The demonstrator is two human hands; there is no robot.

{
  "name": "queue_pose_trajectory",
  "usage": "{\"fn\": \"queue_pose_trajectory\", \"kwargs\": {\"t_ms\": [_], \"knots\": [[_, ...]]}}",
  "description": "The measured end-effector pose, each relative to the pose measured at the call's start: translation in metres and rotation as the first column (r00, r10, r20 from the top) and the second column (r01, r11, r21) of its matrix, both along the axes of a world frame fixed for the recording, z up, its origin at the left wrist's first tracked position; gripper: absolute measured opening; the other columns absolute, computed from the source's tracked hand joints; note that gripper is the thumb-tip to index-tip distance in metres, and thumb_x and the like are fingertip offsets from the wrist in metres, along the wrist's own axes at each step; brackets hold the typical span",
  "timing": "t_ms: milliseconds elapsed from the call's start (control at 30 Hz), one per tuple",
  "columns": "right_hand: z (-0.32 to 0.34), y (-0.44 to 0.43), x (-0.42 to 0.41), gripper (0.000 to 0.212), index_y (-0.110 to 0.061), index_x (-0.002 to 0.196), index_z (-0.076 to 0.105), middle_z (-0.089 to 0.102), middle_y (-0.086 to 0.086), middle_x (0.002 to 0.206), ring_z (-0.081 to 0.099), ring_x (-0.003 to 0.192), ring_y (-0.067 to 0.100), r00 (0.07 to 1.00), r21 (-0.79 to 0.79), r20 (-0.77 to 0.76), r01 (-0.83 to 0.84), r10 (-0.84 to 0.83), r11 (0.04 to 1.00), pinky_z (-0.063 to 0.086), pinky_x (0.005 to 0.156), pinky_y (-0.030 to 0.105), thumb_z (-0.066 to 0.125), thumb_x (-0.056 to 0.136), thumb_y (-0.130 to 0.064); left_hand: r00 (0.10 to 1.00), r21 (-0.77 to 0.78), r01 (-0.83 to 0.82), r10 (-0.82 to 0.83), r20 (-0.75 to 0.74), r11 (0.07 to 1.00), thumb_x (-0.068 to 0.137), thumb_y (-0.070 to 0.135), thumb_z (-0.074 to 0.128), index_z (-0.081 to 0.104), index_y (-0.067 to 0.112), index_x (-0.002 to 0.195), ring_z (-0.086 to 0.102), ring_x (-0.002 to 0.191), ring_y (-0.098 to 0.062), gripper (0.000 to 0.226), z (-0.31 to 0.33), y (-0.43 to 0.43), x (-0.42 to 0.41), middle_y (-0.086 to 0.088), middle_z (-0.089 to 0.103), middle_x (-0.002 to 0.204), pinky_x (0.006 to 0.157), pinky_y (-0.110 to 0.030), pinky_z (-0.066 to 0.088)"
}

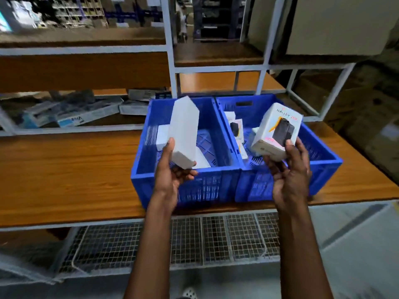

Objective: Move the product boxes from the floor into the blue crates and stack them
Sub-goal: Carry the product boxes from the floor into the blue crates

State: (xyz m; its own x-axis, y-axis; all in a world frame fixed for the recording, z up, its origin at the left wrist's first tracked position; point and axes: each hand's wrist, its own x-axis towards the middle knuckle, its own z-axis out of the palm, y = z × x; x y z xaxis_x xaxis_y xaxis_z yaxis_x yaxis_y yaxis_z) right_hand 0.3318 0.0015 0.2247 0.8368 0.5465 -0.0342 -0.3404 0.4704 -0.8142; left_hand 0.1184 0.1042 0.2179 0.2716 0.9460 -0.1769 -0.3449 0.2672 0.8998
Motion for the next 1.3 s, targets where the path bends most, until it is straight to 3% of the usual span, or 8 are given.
{"fn": "queue_pose_trajectory", "kwargs": {"t_ms": [200, 400, 633, 767, 833, 1000, 1133, 1300], "knots": [[0.009, 0.059, 0.019, 0.045, -0.015, 0.142, 0.055, 0.078, -0.010, 0.097, 0.073, 0.086, 0.010, 0.998, -0.038, 0.049, 0.028, -0.027, 0.999, 0.060, 0.074, 0.029, 0.063, 0.099, -0.019, 0.906, 0.159, 0.008, 0.060, -0.420, 0.987, 0.082, 0.051, 0.078, 0.073, 0.013, 0.086, 0.064, 0.060, -0.022, 0.038, 0.003, 0.106, -0.001, -0.012, 0.069, 0.079, 0.056, -0.031, 0.055], [0.008, 0.102, 0.033, 0.042, -0.017, 0.139, 0.056, 0.078, -0.013, 0.096, 0.072, 0.091, 0.013, 0.995, -0.105, 0.067, -0.061, 0.069, 0.993, 0.061, 0.072, 0.027, 0.065, 0.098, -0.019, 0.672, 0.121, 0.416, -0.215, -0.708, 0.901, 0.060, 0.017, 0.095, 0.076, 0.015, 0.106, 0.069, 0.082, -0.011, 0.050, -0.008, 0.162, -0.010, -0.001, 0.075, 0.098, 0.071, -0.016, 0.056], [0.016, 0.138, 0.059, 0.040, -0.017, 0.135, 0.060, 0.079, -0.007, 0.098, 0.073, 0.092, 0.019, 0.975, -0.176, 0.104, -0.175, 0.196, 0.969, 0.062, 0.074, 0.029, 0.068, 0.096, -0.019, 0.564, -0.059, 0.570, -0.443, -0.697, 0.819, 0.060, -0.015, 0.088, 0.072, 0.005, 0.107, 0.069, 0.105, -0.027, 0.053, -0.044, 0.183, 0.004, -0.018, 0.072, 0.117, 0.093, -0.043, 0.059], [0.019, 0.154, 0.072, 0.042, -0.015, 0.136, 0.060, 0.079, -0.006, 0.098, 0.075, 0.092, 0.021, 0.963, -0.199, 0.117, -0.217, 0.244, 0.956, 0.062, 0.073, 0.030, 0.070, 0.095, -0.018, 0.092, -0.280, 0.683, -0.460, -0.883, 0.675, 0.072, 0.001, 0.088, 0.076, 0.014, 0.113, 0.062, 0.082, -0.004, 0.044, -0.070, 0.188, 0.011, 0.002, 0.069, 0.101, 0.068, -0.009, 0.048], [0.019, 0.161, 0.077, 0.042, -0.014, 0.136, 0.060, 0.079, -0.007, 0.099, 0.075, 0.093, 0.022, 0.951, -0.210, 0.128, -0.252, 0.282, 0.945, 0.063, 0.075, 0.031, 0.070, 0.095, -0.018, -0.018, -0.352, 0.662, -0.455, -0.890, 0.662, 0.076, 0.009, 0.087, 0.076, 0.015, 0.113, 0.060, 0.080, -0.005, 0.039, -0.073, 0.190, 0.014, -0.002, 0.071, 0.103, 0.069, -0.013, 0.046], [0.013, 0.172, 0.078, 0.035, -0.019, 0.130, 0.063, 0.079, -0.011, 0.095, 0.074, 0.092, 0.023, 0.913, -0.232, 0.138, -0.348, 0.385, 0.908, 0.061, 0.081, 0.036, 0.070, 0.095, -0.020, 0.021, -0.258, 0.597, -0.336, -0.941, 0.760, 0.079, 0.037, 0.086, 0.068, 0.013, 0.125, 0.061, 0.109, -0.021, 0.055, -0.039, 0.205, 0.049, -0.002, 0.065, 0.122, 0.077, -0.027, 0.049], [0.003, 0.181, 0.069, 0.042, -0.016, 0.135, 0.061, 0.077, 0.002, 0.109, 0.073, 0.096, 0.026, 0.883, -0.259, 0.124, -0.412, 0.453, 0.873, 0.062, 0.074, 0.033, 0.071, 0.095, -0.018, -0.047, -0.248, 0.543, -0.266, -0.963, 0.802, 0.090, 0.057, 0.067, 0.035, 0.009, 0.154, 0.041, 0.143, -0.033, 0.087, -0.055, 0.225, 0.118, -0.012, 0.037, 0.160, 0.112, -0.041, 0.041], [-0.012, 0.187, 0.054, 0.041, -0.015, 0.134, 0.061, 0.073, 0.014, 0.118, 0.071, 0.094, 0.026, 0.850, -0.280, 0.078, -0.483, 0.521, 0.830, 0.062, 0.066, 0.029, 0.071, 0.094, -0.013, -0.096, -0.309, 0.397, -0.296, -0.950, 0.864, 0.047, 0.088, 0.069, 0.013, 0.024, 0.159, 0.033, 0.146, -0.043, 0.141, -0.146, 0.251, 0.152, -0.021, 0.022, 0.164, 0.115, -0.053, 0.037]]}}
